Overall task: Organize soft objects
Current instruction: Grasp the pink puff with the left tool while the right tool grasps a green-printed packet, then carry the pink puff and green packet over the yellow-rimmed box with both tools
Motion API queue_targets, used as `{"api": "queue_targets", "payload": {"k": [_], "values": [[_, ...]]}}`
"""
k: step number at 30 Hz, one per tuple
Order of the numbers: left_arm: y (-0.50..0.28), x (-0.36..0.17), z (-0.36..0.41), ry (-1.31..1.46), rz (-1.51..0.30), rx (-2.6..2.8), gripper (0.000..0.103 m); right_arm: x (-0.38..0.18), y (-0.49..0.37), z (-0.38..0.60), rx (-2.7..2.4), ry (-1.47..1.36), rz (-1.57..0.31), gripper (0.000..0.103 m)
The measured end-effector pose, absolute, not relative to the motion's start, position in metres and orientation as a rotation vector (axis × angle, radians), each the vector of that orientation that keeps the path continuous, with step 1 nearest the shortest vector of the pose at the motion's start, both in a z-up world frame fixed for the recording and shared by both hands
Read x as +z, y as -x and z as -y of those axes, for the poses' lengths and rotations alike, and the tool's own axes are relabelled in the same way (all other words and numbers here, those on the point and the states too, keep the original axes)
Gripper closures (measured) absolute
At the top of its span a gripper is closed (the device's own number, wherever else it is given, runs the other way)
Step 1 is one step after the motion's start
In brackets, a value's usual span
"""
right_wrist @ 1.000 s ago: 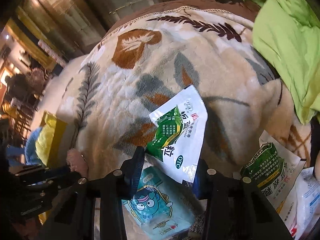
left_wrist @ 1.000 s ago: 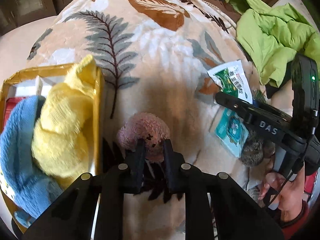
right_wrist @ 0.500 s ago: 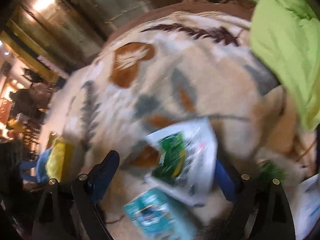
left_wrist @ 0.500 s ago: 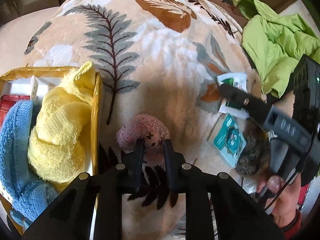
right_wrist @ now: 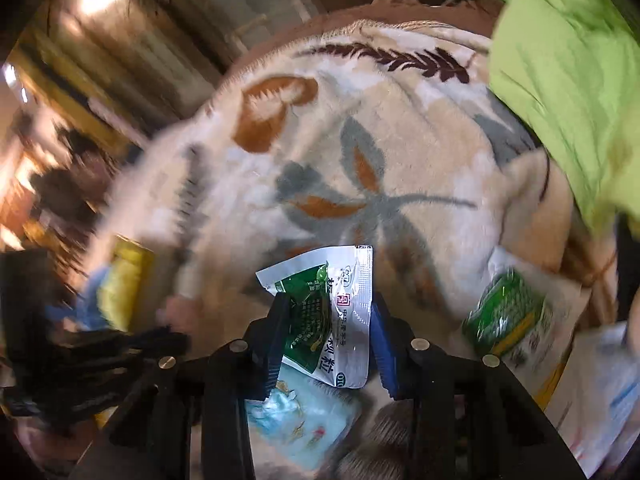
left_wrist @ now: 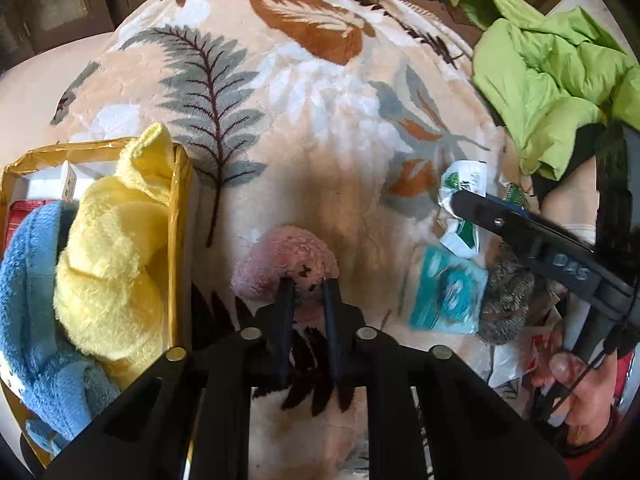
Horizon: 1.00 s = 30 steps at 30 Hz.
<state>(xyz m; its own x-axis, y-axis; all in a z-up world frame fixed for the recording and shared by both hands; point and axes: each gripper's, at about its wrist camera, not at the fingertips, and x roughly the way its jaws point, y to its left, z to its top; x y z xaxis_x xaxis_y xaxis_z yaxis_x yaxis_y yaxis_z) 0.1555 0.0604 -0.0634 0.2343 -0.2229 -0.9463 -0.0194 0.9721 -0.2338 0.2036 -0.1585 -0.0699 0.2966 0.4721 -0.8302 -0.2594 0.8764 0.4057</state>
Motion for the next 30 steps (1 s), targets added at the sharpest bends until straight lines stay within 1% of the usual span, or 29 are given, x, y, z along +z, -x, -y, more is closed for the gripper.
{"api": "queue_targets", "payload": {"k": [2,5,10,15,22,25,30], "values": [[-0.154,-0.063,-0.065,0.235,-1.336,-0.135,0.097,-0.073,-0.197,0.160,0.452,-0.176,-1.173,0.063],[-0.147,-0.060,-0.067,0.244,-1.330,-0.142,0.101,-0.078,-0.191,0.163,0.476,-0.238,-1.197,0.063],[-0.133,-0.051,-0.061,0.255,-1.314,-0.176,0.102,-0.053,-0.177,0.162,0.529,-0.292,-1.146,0.063],[-0.118,-0.030,-0.079,0.323,-1.282,-0.199,0.102,-0.023,-0.161,0.152,0.602,-0.323,-1.120,0.063],[-0.090,-0.002,-0.103,0.323,-1.233,-0.204,0.102,0.000,-0.133,0.107,0.711,-0.291,-1.111,0.062],[-0.071,0.008,-0.128,0.330,-1.214,-0.191,0.102,0.005,-0.118,0.081,0.761,-0.262,-1.113,0.062],[-0.048,0.009,-0.168,0.355,-1.217,-0.136,0.102,0.003,-0.103,0.039,0.842,-0.254,-1.128,0.062]]}}
